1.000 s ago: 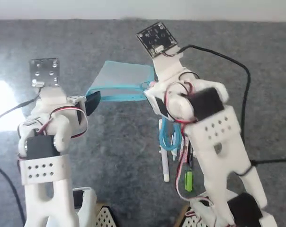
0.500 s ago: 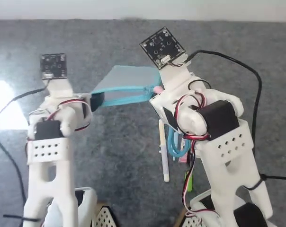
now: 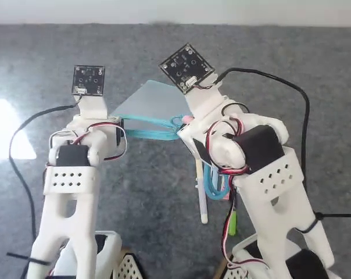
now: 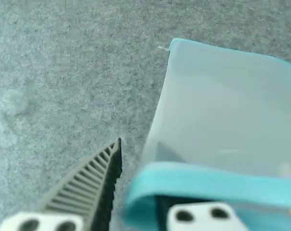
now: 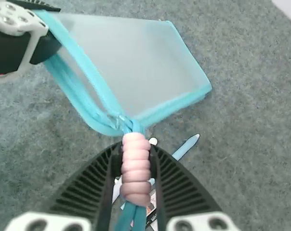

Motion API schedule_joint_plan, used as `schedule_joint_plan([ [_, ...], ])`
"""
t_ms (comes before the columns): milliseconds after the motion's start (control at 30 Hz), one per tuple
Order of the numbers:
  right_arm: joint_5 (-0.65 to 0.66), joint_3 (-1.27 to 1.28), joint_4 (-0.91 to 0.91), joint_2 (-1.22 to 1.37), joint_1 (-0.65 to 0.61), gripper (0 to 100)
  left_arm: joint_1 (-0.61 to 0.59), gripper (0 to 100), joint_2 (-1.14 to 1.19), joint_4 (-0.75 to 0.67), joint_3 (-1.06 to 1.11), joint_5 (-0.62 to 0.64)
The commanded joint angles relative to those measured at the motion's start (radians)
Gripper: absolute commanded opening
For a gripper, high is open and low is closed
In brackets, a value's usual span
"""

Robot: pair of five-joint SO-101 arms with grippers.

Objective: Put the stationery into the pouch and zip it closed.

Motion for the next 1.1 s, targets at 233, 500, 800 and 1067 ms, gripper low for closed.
schedule_joint_plan([
  [233,0.133,0.199,-0.012,-0.077,0.059,17.2,-0.117,1,-0.011,0.032,-0.041,0.157],
  [500,0.149,0.502,-0.076,-0.466,0.073,21.7,-0.152,1,-0.009,0.025,0.007,0.207],
  [800,0.206,0.83,-0.228,-0.417,0.229,21.7,-0.115,1,-0.008,-0.015,0.054,0.226],
  [1067,0.08,0.749,-0.371,-0.016,0.407,21.7,-0.114,1,-0.005,-0.031,0.077,0.222],
])
